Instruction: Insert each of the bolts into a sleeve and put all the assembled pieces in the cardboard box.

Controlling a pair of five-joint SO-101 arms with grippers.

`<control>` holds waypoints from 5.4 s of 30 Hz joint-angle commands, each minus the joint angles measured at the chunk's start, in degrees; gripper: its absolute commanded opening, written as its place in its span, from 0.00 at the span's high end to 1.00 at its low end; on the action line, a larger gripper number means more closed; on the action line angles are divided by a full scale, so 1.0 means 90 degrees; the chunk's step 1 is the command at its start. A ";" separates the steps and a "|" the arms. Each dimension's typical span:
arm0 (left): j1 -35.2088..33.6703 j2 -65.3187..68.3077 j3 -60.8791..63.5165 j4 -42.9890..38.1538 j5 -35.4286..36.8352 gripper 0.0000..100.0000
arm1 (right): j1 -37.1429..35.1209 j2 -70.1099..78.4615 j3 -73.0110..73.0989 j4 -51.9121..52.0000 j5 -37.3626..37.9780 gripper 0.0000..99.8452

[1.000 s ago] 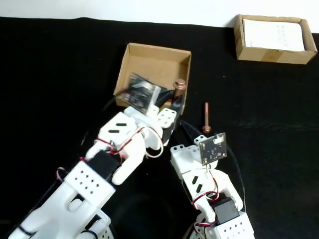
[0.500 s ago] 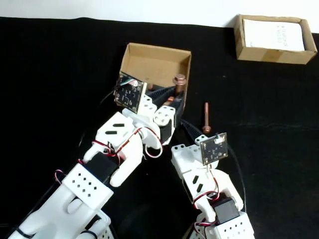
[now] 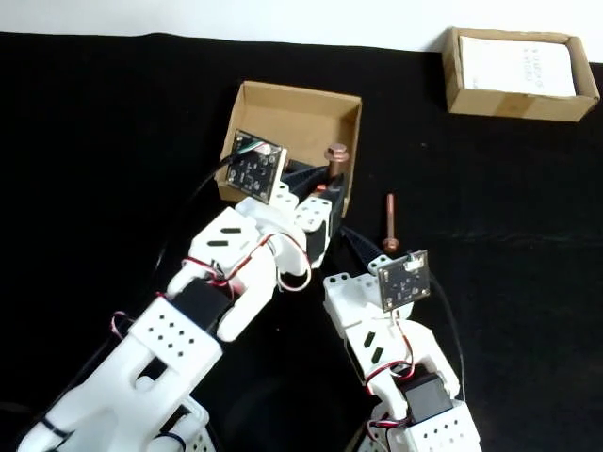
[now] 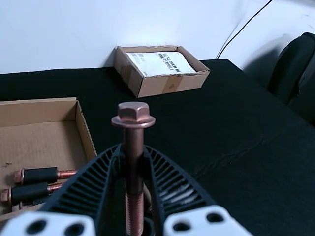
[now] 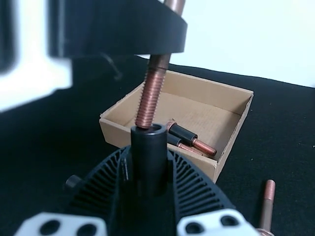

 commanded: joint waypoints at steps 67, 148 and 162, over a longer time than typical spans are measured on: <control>-0.3502 -0.6002 0.1519 0.4552 0.0537 0.99 | 0.1685 0.5680 -0.5407 -0.0132 -0.0410 0.99; -0.8093 -0.6520 0.4811 0.4679 0.0586 0.99 | -0.1968 1.4833 -1.1648 0.3795 0.2794 0.84; -0.7888 -0.6491 0.4811 0.4679 0.0586 0.99 | -0.1538 1.4979 -1.3407 0.5172 0.2686 0.99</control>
